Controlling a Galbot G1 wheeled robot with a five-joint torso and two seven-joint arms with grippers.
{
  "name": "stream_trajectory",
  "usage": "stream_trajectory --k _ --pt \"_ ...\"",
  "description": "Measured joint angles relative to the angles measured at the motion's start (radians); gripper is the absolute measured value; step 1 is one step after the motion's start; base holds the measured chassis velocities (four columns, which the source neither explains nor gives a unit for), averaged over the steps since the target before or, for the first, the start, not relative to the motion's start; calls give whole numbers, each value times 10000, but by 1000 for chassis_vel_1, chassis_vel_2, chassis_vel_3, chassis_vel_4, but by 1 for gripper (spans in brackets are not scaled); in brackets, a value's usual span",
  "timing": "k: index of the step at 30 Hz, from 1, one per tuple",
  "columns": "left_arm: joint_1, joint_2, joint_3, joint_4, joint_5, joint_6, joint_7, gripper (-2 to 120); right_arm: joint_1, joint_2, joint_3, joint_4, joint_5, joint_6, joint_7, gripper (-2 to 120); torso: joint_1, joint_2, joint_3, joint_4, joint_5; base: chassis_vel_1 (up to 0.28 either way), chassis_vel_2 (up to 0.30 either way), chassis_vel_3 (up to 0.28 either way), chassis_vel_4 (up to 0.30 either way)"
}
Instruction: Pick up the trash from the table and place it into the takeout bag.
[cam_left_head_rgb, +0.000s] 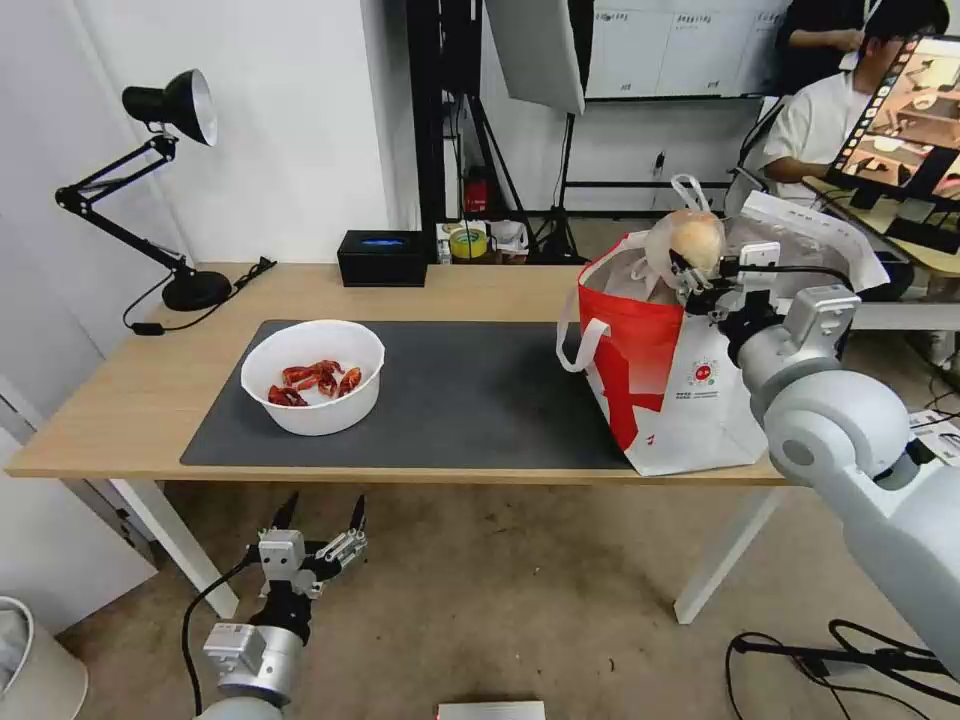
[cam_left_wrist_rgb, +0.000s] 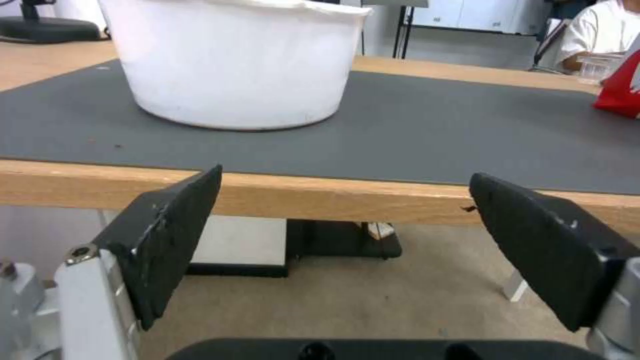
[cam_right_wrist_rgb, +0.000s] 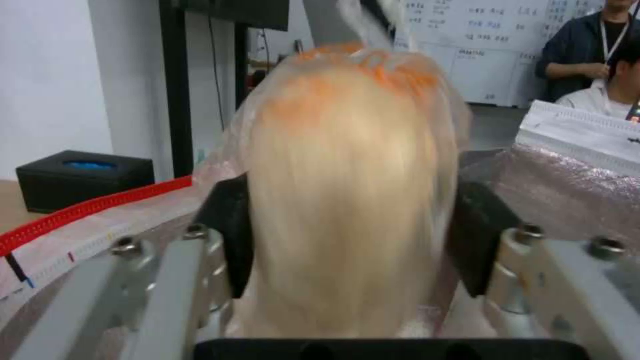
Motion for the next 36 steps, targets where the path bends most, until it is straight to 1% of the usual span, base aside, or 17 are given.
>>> stream_trajectory --k 1,3,4,6,8,10,11,16,20,23,27,29,30,31,33,34,36 --pt "0 0 0 0 0 0 0 100 0 0 0 0 0 0 0 61 0 0 0 0 0 0 0 0 0" --pt "-56 -13 51 56 -4 12 -3 100 26 -12 -1 -27 0 -22 -12 70 0 -1 0 0 0 0 0 0 0" --pt "-56 -13 51 56 -4 12 -3 100 26 -12 -1 -27 0 -22 -12 70 0 -1 0 0 0 0 0 0 0" --pt "-113 -22 89 98 -7 27 -4 100 48 -31 -9 -64 0 -35 -40 82 0 0 0 0 0 0 0 0 0" --pt "-133 -22 94 104 -8 35 -5 100 61 -34 -14 -75 0 -50 -55 85 0 0 0 0 0 0 0 0 0" --pt "-165 -11 96 112 -14 75 -8 100 104 -40 -30 -96 0 -70 -95 96 0 0 0 0 0 0 0 0 0" --pt "-173 -5 95 112 -17 89 -10 100 116 -42 -37 -98 0 -70 -118 98 0 0 -1 0 0 0 0 0 0" --pt "-179 41 43 97 -54 130 -18 100 194 -46 -57 -92 83 -30 -307 100 0 0 0 0 0 0 0 0 0" --pt "-174 119 -73 58 -205 134 -25 100 215 -50 -82 153 490 410 -754 100 0 -1 0 0 0 0 0 0 0" --pt "-173 183 -130 29 -286 134 -31 100 136 -82 -116 680 1018 831 -1366 100 0 0 0 1 -1 0 0 0 0" --pt "-174 204 -151 10 -318 136 -31 100 -39 -146 -159 1025 1245 1063 -1835 100 0 0 0 0 0 0 0 0 0" --pt "-186 217 -166 8 -353 139 -31 100 -360 -260 -208 1342 1313 1261 -2508 100 0 0 0 1 -1 0 0 0 0" --pt "-211 228 -180 7 -384 141 -32 100 -726 -371 -204 1546 1288 1353 -3174 100 0 0 0 1 -1 0 0 0 0" --pt "-211 228 -180 7 -384 141 -32 100 -726 -371 -204 1546 1288 1353 -3174 100 0 0 0 1 -1 0 0 0 0" --pt "-233 242 -189 7 -404 142 -34 100 -1284 -472 -181 1833 1089 1426 -3820 100 0 0 0 0 0 0 0 0 0" --pt "-233 242 -189 7 -404 142 -34 100 -1284 -472 -181 1833 1089 1426 -3820 100 0 0 0 0 0 0 0 0 0" --pt "-244 247 -194 7 -414 144 -35 100 -1971 -463 -226 2143 660 1486 -4007 100 0 0 -1 -1 -1 0 0 0 0"
